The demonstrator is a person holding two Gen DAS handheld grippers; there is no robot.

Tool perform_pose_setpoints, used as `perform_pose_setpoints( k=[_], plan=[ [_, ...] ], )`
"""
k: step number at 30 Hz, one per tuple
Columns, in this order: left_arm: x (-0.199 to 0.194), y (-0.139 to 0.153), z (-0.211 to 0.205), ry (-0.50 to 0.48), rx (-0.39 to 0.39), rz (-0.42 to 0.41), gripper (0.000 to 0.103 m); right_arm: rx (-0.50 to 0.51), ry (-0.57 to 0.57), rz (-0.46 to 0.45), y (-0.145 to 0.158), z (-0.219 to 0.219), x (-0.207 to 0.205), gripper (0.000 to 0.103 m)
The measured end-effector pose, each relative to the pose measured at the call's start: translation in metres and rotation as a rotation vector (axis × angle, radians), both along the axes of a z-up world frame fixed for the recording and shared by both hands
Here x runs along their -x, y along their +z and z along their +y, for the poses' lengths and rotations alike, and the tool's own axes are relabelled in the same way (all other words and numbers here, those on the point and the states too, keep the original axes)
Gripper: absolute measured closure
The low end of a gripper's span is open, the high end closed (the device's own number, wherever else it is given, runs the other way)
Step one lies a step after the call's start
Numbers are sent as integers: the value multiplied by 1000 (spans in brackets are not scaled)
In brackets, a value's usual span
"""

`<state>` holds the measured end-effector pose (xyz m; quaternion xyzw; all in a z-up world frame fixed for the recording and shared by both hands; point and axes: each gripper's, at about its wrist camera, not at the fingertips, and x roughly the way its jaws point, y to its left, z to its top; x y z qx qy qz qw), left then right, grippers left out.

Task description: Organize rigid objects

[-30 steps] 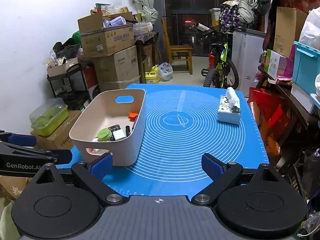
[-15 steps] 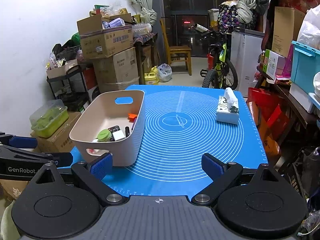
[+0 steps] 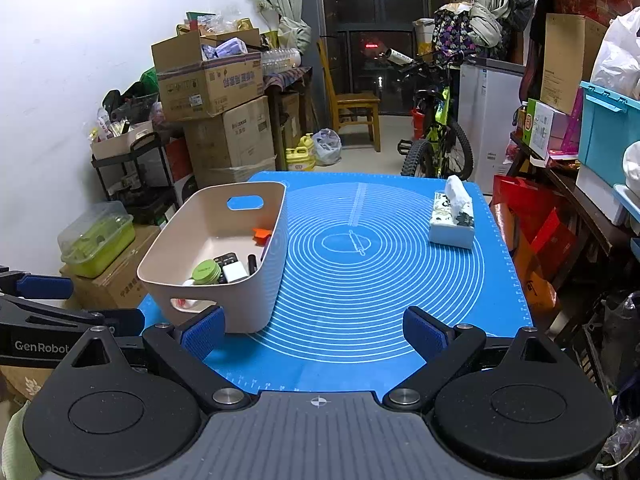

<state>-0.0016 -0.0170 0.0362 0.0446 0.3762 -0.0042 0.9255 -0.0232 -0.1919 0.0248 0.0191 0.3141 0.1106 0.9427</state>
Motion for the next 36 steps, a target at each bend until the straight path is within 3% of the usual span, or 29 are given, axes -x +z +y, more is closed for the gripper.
perform_pose_setpoints(
  k=[36],
  plan=[
    [2,1,-2,-3,-4,0,15,-1,-2,2,0,1,0,8]
  ],
)
